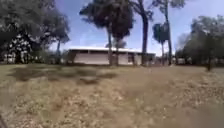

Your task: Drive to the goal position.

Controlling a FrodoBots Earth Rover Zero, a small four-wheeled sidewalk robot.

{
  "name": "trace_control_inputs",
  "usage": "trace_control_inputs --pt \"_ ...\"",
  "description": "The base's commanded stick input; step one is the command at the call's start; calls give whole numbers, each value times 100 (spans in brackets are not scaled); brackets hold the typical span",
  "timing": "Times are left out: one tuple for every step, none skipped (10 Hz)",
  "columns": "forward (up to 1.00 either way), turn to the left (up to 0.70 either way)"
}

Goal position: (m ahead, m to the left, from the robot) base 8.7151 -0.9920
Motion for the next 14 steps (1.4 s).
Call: trace_control_inputs --pt "70 0" --pt "70 0" --pt "70 0" --pt "70 0" --pt "70 0" --pt "70 0" --pt "70 0" --pt "70 0" --pt "70 0" --pt "70 0" --pt "70 0" --pt "70 -22" --pt "70 -35" --pt "70 -35"
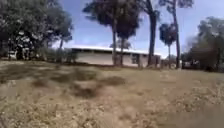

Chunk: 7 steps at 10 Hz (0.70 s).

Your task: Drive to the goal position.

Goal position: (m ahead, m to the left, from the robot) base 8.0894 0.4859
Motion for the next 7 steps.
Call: trace_control_inputs --pt "70 -35" --pt "70 -35" --pt "70 -35" --pt "70 -35" --pt "70 -35" --pt "70 -35" --pt "70 -35"
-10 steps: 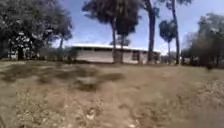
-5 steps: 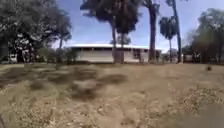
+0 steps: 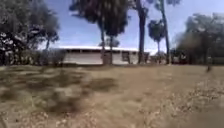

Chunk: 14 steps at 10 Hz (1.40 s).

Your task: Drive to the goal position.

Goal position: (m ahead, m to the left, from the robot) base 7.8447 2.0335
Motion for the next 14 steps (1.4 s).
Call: trace_control_inputs --pt "70 -35" --pt "70 -35" --pt "70 -35" --pt "70 -35" --pt "70 -35" --pt "70 -35" --pt "70 -35" --pt "70 -35" --pt "70 -35" --pt "70 -35" --pt "70 -35" --pt "70 -35" --pt "70 -35" --pt "70 -35"
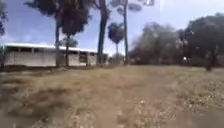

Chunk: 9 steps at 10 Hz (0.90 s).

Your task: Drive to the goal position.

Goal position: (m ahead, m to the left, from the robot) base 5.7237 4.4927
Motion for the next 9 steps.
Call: trace_control_inputs --pt "70 -35" --pt "70 -35" --pt "70 -35" --pt "70 0" --pt "70 0" --pt "70 0" --pt "70 0" --pt "70 0" --pt "70 0"
